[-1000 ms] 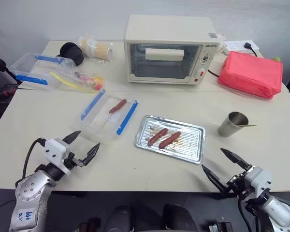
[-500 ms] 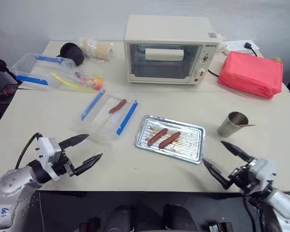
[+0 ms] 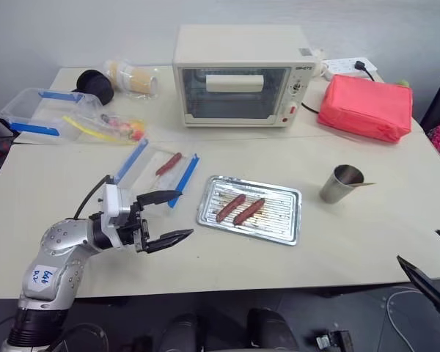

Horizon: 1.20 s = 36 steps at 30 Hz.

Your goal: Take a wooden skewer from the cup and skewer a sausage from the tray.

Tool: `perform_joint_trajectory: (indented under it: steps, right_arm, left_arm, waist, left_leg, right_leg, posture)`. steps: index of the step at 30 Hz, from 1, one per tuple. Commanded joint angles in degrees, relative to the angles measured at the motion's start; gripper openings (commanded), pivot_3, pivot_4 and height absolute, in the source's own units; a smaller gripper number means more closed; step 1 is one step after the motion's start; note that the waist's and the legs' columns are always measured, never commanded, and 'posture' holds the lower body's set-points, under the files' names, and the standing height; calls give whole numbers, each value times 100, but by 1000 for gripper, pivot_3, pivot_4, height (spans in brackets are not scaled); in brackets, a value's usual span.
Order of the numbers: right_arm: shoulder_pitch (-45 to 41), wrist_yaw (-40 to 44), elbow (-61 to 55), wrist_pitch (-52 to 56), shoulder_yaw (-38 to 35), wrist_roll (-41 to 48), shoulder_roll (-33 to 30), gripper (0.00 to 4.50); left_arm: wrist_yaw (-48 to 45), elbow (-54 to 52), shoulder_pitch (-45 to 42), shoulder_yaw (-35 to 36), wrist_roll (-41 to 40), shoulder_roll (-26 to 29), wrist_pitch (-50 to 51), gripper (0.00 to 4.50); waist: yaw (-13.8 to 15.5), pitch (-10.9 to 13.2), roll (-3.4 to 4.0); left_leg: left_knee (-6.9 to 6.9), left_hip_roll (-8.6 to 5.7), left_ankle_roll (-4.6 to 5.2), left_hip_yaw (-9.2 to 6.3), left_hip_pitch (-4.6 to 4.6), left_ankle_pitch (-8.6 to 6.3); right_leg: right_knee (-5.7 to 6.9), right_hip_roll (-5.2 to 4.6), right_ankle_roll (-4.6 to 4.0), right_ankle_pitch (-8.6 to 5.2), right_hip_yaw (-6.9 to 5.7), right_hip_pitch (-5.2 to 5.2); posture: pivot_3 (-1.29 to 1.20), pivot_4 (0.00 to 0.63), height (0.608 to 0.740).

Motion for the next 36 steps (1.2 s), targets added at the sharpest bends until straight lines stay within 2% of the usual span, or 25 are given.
perform_joint_trajectory:
  steps: [1, 4, 8, 9, 10, 14, 17, 23, 35, 36]
  right_arm:
    - [-465, 413, -108, 824, -158, 342, -971, 4500]
    - [-977, 942, 278, 1172, 30, 53, -1880, 4500]
    - [-2386, 1355, 1108, 1435, 1020, -412, -3053, 4500]
    - [-2635, 1455, 1254, 1451, 1239, -516, -3179, 4092]
    - [-2965, 1520, 1417, 1395, 1534, -673, -3256, 3957]
    - [-4238, 1662, 1931, 1325, 2594, -1265, -3275, 2599]
    - [-4909, 1947, 2137, 1475, 3143, -1470, -3186, 2599]
    - [-5726, 2241, 2465, 1422, 3725, -1855, -2916, 2599]
    - [-6096, 2388, 2874, 1058, 3828, -2196, -2517, 2599]
    - [-6114, 2387, 2855, 1065, 3829, -2197, -2482, 2226]
  left_arm:
    - [126, -222, 14, 9, 24, -69, -17, 4463]
    - [217, -387, 111, -39, 30, -125, 22, 4463]
    - [494, -658, 386, -55, 75, -278, -2, 4463]
    - [556, -749, 463, -65, 81, -301, 3, 4500]
    - [618, -829, 545, -75, 84, -327, 12, 4500]
    - [789, -1123, 868, -140, 102, -396, 37, 4500]
    - [885, -1248, 996, -152, 107, -408, 50, 4500]
    - [1060, -1332, 1057, -145, 136, -438, 35, 4500]
    - [1150, -1297, 1018, -142, 178, -436, -13, 4500]
    - [1153, -1292, 1008, -147, 180, -436, -13, 4500]
  waist:
    - [14, -1, 3]
    - [61, -1, 8]
    - [100, 0, 6]
    - [91, 2, 3]
    - [102, 2, 2]
    - [73, 4, -1]
    - [49, 6, 3]
    - [47, 5, 5]
    - [45, 5, 5]
    - [46, 5, 5]
  left_leg:
    - [1, 2, 0, -3, 0, 0]
    - [4, 1, 4, -6, -8, -2]
    - [19, -6, 15, -7, -23, -7]
    - [19, -9, 19, -9, -25, -6]
    - [22, -5, 18, -9, -25, -6]
    - [29, -7, 17, -12, -33, -6]
    - [43, -7, 17, -10, -34, -7]
    - [64, -1, 13, -13, -35, -10]
    - [68, 1, 11, -13, -40, -13]
    - [68, 1, 11, -13, -40, -13]
  right_leg:
    - [0, -3, -2, -1, 0, 0]
    - [-4, -7, -2, -1, -4, -3]
    - [-1, -9, 1, 0, -12, -1]
    - [-3, -18, 1, 1, -14, -1]
    - [-5, -16, 1, 1, -15, 1]
    - [-9, -15, 2, 1, -25, 2]
    - [-16, -15, 2, 1, -26, 1]
    - [-8, -17, 2, 1, -22, 2]
    - [-7, -13, 2, 1, -33, 0]
    - [-6, -13, 2, 1, -36, 0]
  posture:
    - [0, 150, 740]
    - [0, 150, 740]
    - [0, 150, 740]
    - [0, 150, 740]
    - [0, 150, 740]
    - [0, 150, 740]
    - [0, 150, 740]
    - [0, 150, 740]
    - [0, 150, 740]
    - [0, 150, 740]
